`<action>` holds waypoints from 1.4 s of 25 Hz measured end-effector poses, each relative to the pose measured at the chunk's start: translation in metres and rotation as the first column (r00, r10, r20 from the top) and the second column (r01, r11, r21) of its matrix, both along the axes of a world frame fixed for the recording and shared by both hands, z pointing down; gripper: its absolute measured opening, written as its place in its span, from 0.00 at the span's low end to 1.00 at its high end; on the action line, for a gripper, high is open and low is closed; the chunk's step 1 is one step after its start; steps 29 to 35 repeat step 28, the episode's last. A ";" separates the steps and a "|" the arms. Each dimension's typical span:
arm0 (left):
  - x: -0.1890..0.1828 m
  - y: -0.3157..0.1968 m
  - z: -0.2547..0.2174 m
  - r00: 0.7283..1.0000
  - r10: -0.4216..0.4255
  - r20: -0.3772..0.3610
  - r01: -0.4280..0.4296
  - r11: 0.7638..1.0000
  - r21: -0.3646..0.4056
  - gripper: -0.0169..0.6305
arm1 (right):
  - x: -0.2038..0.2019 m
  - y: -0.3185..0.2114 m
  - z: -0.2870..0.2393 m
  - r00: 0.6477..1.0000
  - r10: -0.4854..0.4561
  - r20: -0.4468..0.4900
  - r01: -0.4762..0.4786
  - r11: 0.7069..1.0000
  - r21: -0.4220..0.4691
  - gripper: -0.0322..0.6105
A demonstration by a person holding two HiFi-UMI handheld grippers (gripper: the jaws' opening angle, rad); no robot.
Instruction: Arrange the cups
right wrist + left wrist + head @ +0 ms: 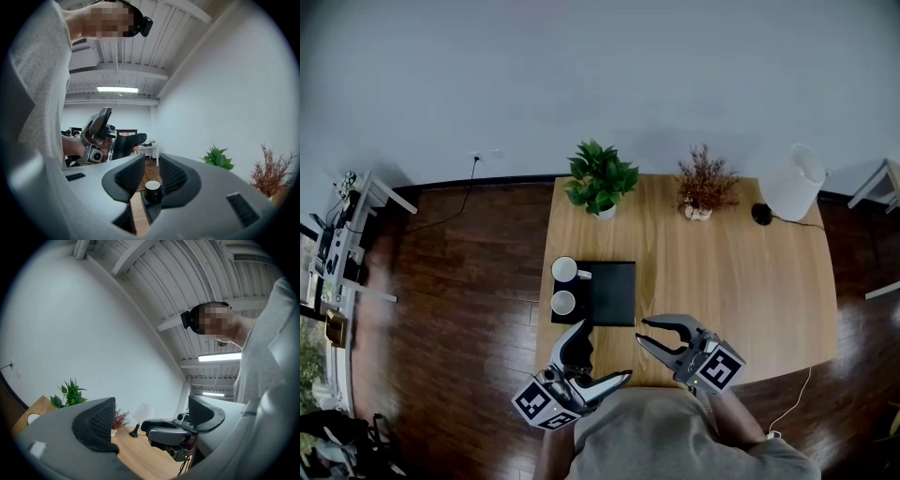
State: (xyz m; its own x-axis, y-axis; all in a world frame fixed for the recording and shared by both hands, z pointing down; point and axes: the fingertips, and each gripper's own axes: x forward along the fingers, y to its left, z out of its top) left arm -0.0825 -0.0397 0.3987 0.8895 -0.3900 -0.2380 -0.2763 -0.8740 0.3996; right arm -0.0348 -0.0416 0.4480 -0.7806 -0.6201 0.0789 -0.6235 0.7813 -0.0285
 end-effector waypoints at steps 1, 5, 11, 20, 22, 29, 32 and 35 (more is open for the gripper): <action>0.000 0.000 0.000 1.000 0.000 -0.001 0.000 1.000 0.000 0.76 | -0.001 0.000 0.000 1.000 -0.002 -0.005 0.002 1.000 0.002 0.20; 0.000 0.000 0.001 1.000 -0.001 -0.002 0.001 1.000 -0.001 0.76 | -0.003 0.000 0.001 1.000 -0.001 -0.016 0.002 1.000 0.006 0.20; 0.000 0.001 -0.001 1.000 0.000 -0.005 0.000 1.000 0.000 0.76 | -0.010 0.000 -0.003 1.000 -0.020 -0.022 0.020 1.000 0.014 0.20; -0.005 -0.003 0.005 1.000 -0.019 -0.005 0.019 1.000 -0.010 0.76 | -0.014 -0.002 0.003 0.999 -0.028 -0.027 0.028 1.000 0.003 0.20; -0.006 -0.004 0.006 1.000 -0.024 -0.007 0.024 1.000 -0.011 0.76 | -0.014 -0.003 0.005 0.999 -0.032 -0.031 0.032 0.999 0.004 0.19; -0.017 -0.003 0.005 0.999 -0.035 -0.010 0.035 0.999 -0.015 0.76 | -0.023 0.000 0.007 0.998 -0.037 -0.043 0.036 0.999 -0.013 0.19; -0.017 -0.003 0.005 0.999 -0.035 -0.010 0.035 0.999 -0.015 0.76 | -0.023 0.000 0.007 0.998 -0.037 -0.043 0.036 0.999 -0.013 0.19; -0.017 -0.003 0.005 0.999 -0.035 -0.010 0.035 0.999 -0.015 0.76 | -0.023 0.000 0.007 0.998 -0.037 -0.043 0.036 0.999 -0.013 0.19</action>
